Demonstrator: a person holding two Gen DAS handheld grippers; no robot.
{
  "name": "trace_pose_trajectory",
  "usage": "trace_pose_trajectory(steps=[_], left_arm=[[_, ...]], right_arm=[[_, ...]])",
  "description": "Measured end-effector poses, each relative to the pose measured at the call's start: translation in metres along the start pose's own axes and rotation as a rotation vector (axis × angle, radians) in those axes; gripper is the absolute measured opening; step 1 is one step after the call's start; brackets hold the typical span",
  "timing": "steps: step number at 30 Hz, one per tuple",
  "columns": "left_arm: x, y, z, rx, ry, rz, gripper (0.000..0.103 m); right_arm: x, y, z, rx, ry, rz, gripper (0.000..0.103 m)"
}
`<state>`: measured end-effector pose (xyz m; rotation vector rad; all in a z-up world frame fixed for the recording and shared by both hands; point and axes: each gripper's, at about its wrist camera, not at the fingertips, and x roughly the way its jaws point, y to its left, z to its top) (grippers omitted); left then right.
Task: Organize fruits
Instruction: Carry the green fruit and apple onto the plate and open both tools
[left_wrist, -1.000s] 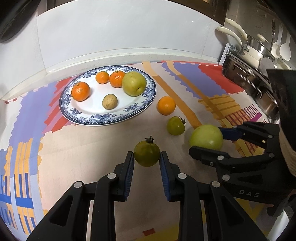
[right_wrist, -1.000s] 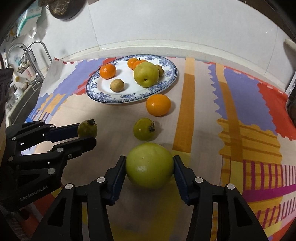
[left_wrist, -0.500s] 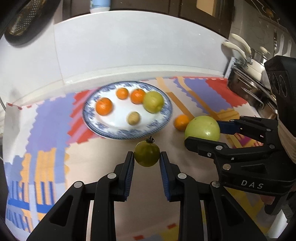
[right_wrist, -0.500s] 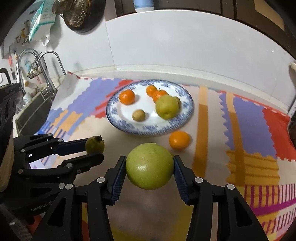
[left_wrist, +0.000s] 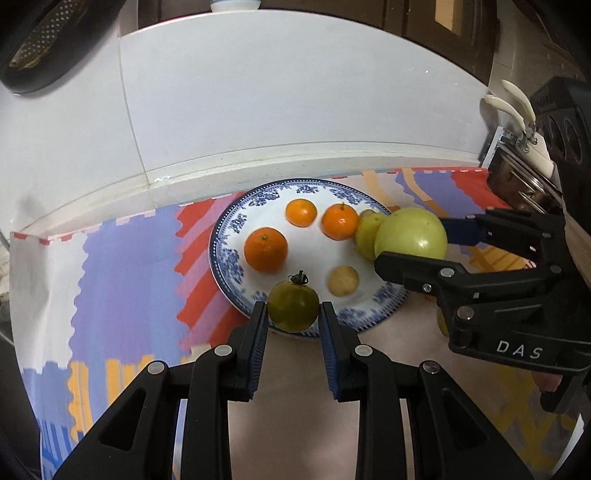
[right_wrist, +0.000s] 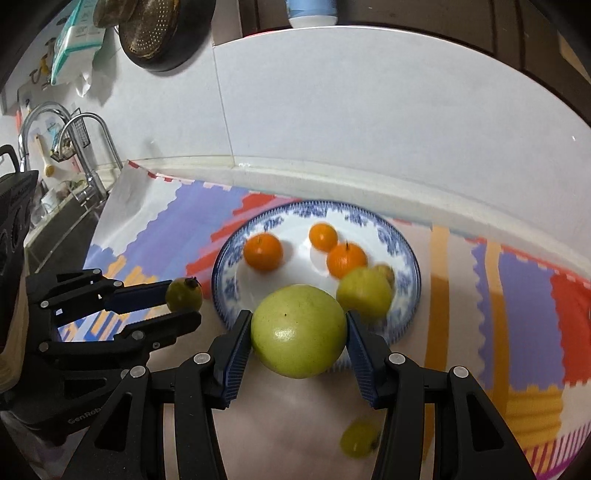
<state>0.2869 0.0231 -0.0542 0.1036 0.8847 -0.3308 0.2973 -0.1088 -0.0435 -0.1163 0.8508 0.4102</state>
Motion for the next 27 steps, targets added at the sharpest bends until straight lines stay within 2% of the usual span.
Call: trace_pose_trajectory(steps=[8, 16, 22, 27], left_arm=[[0.027, 0.013, 0.016, -0.001, 0.034, -0.001, 0.028], [0.041, 0.014, 0.02, 0.005, 0.05, -0.01, 0.029], [0.032, 0.014, 0.022, -0.006, 0.022, 0.042, 0.031], [0.014, 0.015, 0.021, -0.002, -0.016, 0.091, 0.039]], right_arm=[[0.025, -0.006, 0.021, -0.021, 0.016, -0.016, 0.051], [0.047, -0.019, 0.025, 0.004, 0.048, -0.009, 0.051], [0.053, -0.02, 0.026, 0.016, 0.06, -0.005, 0.051], [0.052, -0.017, 0.026, 0.013, 0.06, -0.008, 0.051]])
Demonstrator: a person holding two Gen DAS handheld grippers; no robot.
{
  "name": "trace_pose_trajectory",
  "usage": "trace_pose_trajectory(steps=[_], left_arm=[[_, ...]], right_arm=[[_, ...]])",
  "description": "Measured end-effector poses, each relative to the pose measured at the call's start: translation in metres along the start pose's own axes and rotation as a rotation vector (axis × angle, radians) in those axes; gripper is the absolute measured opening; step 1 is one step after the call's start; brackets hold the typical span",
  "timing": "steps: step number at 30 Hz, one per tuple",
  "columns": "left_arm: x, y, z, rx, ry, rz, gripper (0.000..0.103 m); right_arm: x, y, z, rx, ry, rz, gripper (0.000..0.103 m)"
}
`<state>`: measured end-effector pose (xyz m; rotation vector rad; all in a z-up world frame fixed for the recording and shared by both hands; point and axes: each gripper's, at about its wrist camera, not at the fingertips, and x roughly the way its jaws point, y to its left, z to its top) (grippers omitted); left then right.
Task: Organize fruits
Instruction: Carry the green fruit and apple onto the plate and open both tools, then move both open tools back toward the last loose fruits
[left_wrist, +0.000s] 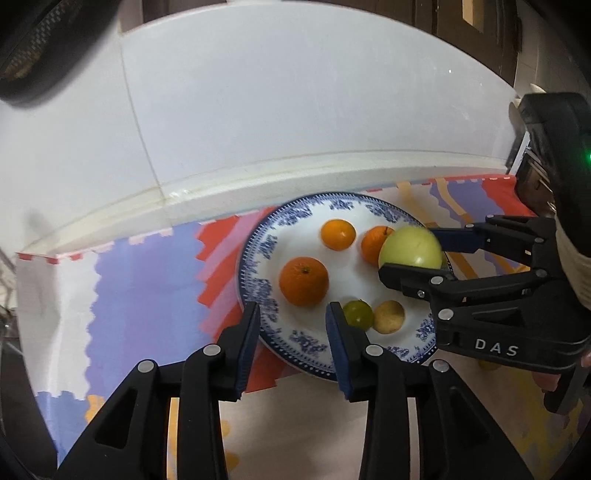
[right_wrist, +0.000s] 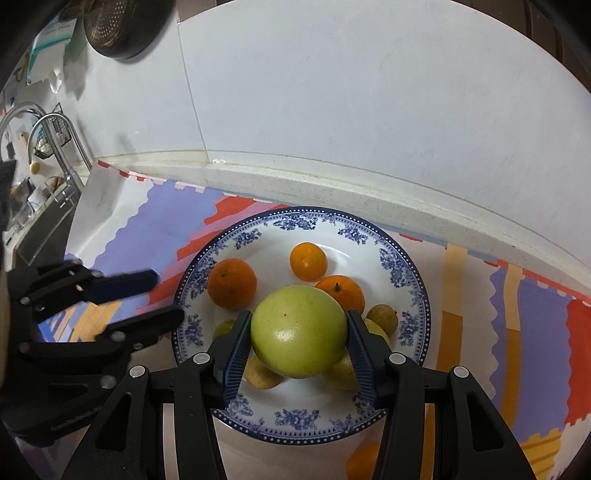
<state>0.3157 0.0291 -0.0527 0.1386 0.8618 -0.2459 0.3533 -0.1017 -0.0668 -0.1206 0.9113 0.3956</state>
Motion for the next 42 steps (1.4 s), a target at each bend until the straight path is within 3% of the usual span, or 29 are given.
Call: trace_pose_trajectory(steps=[6, 14, 17, 21, 27, 34, 42], left_arm=[[-0.021, 0.001, -0.002, -0.022, -0.025, 0.031, 0.044], [-0.049, -0.017, -0.009, -0.028, -0.054, -0.008, 0.047], [-0.058, -0.028, -0.011, -0.013, -0.064, -0.014, 0.047], [-0.073, -0.043, -0.014, 0.002, -0.093, -0.027, 0.054], [-0.086, -0.07, -0.018, 0.036, -0.124, -0.05, 0.055], [-0.079, -0.108, -0.029, 0.091, -0.111, -0.11, 0.055], [-0.043, -0.14, -0.042, 0.127, -0.034, -0.213, 0.055]], right_arm=[[-0.018, 0.007, -0.001, 0.002, -0.036, 0.004, 0.052], [-0.06, 0.009, -0.013, 0.021, -0.098, -0.011, 0.052], [-0.079, 0.01, -0.021, 0.021, -0.133, -0.031, 0.06], [-0.104, 0.009, -0.032, 0.009, -0.17, -0.071, 0.06], [-0.135, -0.007, -0.049, 0.018, -0.208, -0.116, 0.06], [-0.15, -0.032, -0.083, 0.021, -0.18, -0.164, 0.06], [-0.137, -0.06, -0.117, 0.054, -0.107, -0.18, 0.06]])
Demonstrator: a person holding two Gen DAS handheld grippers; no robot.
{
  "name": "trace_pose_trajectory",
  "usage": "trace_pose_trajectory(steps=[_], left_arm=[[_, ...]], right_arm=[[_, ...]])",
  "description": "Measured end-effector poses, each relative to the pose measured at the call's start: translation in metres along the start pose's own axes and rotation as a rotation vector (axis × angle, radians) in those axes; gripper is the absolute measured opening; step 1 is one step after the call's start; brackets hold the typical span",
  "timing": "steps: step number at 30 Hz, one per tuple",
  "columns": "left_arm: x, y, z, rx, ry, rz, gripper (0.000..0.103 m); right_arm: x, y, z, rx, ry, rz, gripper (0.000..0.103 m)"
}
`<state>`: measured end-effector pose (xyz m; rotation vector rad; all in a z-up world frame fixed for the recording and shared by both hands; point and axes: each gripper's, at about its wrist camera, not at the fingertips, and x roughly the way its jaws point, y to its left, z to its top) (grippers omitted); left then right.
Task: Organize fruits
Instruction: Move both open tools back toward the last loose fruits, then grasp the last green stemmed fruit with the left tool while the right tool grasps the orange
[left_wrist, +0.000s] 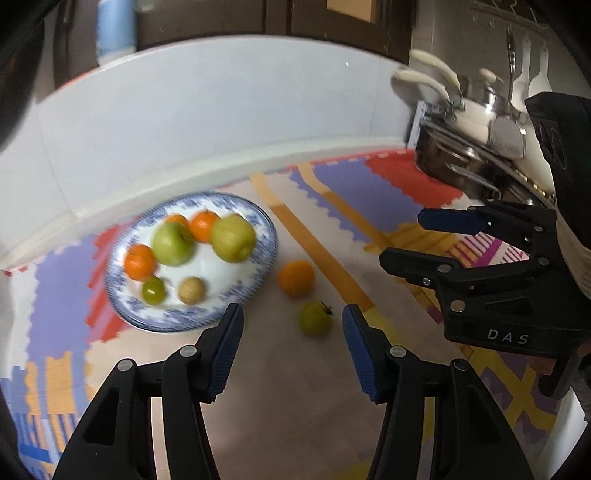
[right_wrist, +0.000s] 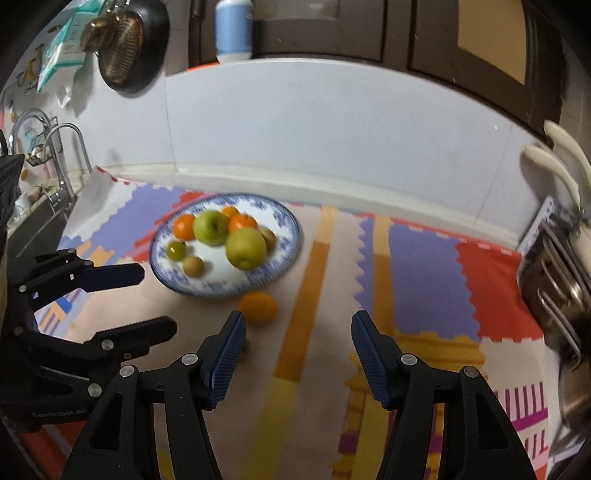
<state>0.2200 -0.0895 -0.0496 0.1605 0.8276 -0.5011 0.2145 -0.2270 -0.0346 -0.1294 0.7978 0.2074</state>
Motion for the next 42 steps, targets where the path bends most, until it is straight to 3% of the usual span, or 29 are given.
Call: trace_pose_trajectory(steps=[11, 22, 26, 36, 42], left_arm=[[0.053, -0.005, -0.009, -0.011, 0.115, -0.06, 0.046], [0.071, -0.006, -0.005, -0.011, 0.138, -0.076, 0.029], [0.069, -0.003, -0.005, -0.025, 0.139, -0.083, 0.029], [0.034, 0.025, -0.007, -0.078, 0.105, 0.061, 0.029], [0.028, 0.043, -0.012, -0.119, 0.095, 0.11, 0.029]], right_arm=[[0.038, -0.018, -0.029, 0.022, 0.093, 0.011, 0.06], [0.05, -0.023, -0.033, 0.041, 0.122, 0.022, 0.06], [0.052, -0.021, -0.031, 0.04, 0.126, 0.038, 0.06], [0.069, 0.006, -0.014, -0.011, 0.127, 0.11, 0.06], [0.081, 0.025, -0.002, -0.038, 0.118, 0.153, 0.06]])
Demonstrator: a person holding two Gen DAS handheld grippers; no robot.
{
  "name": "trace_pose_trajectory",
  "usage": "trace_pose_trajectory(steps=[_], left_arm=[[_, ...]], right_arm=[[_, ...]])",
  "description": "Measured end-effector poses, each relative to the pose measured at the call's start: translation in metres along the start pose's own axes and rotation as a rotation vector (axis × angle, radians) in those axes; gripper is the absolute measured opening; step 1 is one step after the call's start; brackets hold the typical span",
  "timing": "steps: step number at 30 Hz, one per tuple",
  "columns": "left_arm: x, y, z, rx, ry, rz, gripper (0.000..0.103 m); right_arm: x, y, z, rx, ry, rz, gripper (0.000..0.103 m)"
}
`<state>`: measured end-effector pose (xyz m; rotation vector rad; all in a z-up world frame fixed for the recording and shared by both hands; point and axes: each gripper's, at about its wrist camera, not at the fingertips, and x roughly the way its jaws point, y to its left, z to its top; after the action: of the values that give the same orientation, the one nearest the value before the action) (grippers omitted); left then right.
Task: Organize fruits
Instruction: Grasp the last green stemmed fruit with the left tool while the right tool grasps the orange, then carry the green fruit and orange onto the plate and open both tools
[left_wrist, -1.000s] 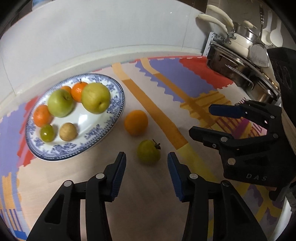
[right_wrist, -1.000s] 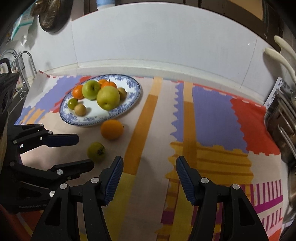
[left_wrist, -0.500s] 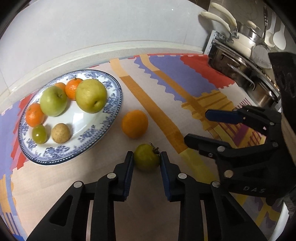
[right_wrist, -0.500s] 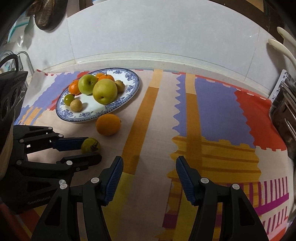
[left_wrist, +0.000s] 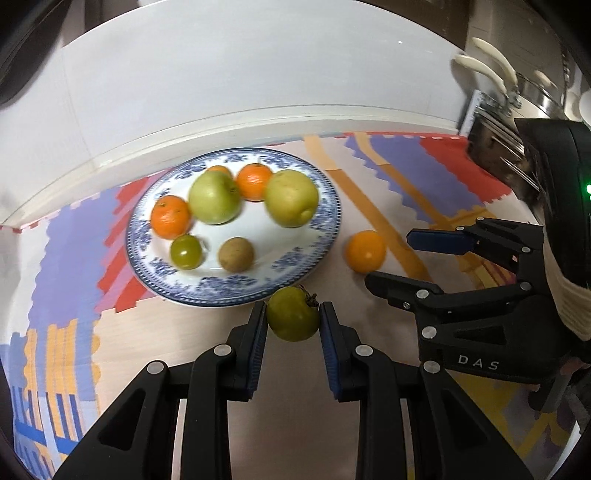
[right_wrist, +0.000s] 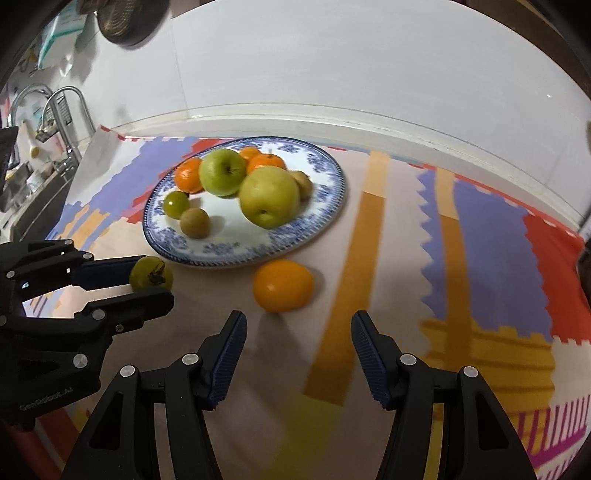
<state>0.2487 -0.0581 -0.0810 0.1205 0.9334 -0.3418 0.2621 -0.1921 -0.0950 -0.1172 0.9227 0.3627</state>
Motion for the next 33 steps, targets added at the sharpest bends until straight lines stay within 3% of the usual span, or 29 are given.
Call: trace_pose_trajectory(steps=[9, 13, 24, 33], left_arm=[[0.001, 0.009, 0.001, -0.03, -0.002, 0.017, 0.029], [0.001, 0.01, 0.0, -0.038, 0.0, 0.012, 0.029], [-0.009, 0.015, 0.004, -0.051, -0.022, -0.001, 0.029], [-0.021, 0.035, 0.029, -0.035, -0.091, 0.023, 0.029]], right_arm=[[0.019, 0.001, 0.014, 0.009, 0.023, 0.018, 0.049], [0.021, 0.003, 0.014, 0.008, 0.03, 0.022, 0.04], [0.009, 0.009, 0.015, 0.012, -0.001, 0.018, 0.039], [-0.012, 0.021, 0.047, -0.001, -0.077, 0.021, 0.039]])
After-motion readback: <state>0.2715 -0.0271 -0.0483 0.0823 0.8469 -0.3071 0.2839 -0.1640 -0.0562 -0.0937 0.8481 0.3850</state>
